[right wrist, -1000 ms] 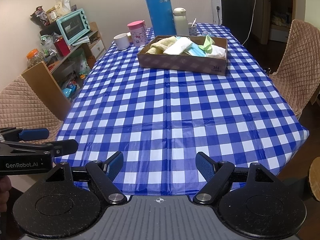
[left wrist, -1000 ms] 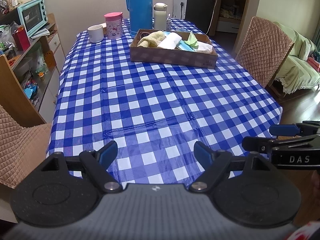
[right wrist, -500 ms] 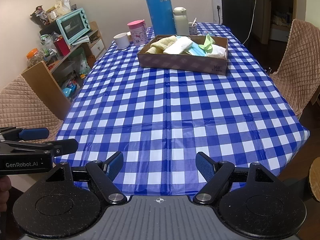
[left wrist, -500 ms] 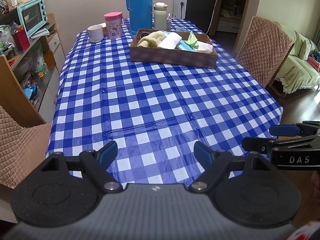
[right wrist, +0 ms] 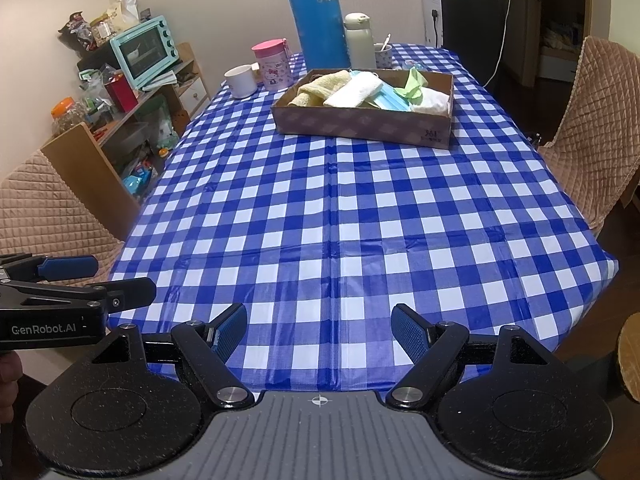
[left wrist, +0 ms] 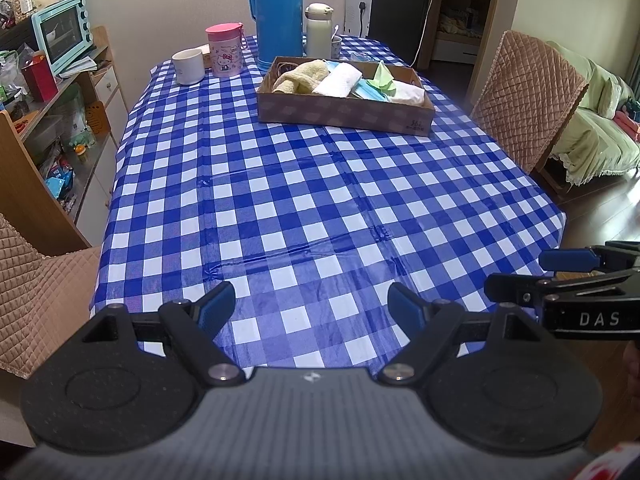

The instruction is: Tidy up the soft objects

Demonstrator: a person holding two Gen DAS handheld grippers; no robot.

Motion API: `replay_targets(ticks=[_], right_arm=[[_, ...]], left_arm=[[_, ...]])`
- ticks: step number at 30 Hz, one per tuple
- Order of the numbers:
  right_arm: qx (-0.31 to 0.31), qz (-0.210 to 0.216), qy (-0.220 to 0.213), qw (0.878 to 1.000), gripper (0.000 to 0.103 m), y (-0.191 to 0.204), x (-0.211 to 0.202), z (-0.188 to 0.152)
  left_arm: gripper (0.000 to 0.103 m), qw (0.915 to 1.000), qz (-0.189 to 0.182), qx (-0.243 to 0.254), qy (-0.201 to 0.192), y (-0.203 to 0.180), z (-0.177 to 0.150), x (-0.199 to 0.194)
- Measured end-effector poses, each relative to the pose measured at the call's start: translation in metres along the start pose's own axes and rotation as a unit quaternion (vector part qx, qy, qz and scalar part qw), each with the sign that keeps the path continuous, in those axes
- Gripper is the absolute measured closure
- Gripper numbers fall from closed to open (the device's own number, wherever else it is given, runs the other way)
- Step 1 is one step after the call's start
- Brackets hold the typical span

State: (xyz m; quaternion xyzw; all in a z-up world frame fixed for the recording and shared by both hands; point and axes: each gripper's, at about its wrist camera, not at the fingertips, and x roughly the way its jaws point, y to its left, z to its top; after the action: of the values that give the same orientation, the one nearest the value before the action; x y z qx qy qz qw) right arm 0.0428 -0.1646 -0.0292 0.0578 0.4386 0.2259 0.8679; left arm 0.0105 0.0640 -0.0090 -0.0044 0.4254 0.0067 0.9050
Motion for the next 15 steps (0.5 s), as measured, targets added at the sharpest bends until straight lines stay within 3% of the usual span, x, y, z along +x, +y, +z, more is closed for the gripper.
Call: replay_targets(ticks=[15], right_arm=[[0.0,-0.001,0.002,1.0,0.024,-0.0011,0.0014,0.0001]], left_arm=[[0.021,1.0,0.0,-0.001,0.001,0.0005,0.0012,0.003]])
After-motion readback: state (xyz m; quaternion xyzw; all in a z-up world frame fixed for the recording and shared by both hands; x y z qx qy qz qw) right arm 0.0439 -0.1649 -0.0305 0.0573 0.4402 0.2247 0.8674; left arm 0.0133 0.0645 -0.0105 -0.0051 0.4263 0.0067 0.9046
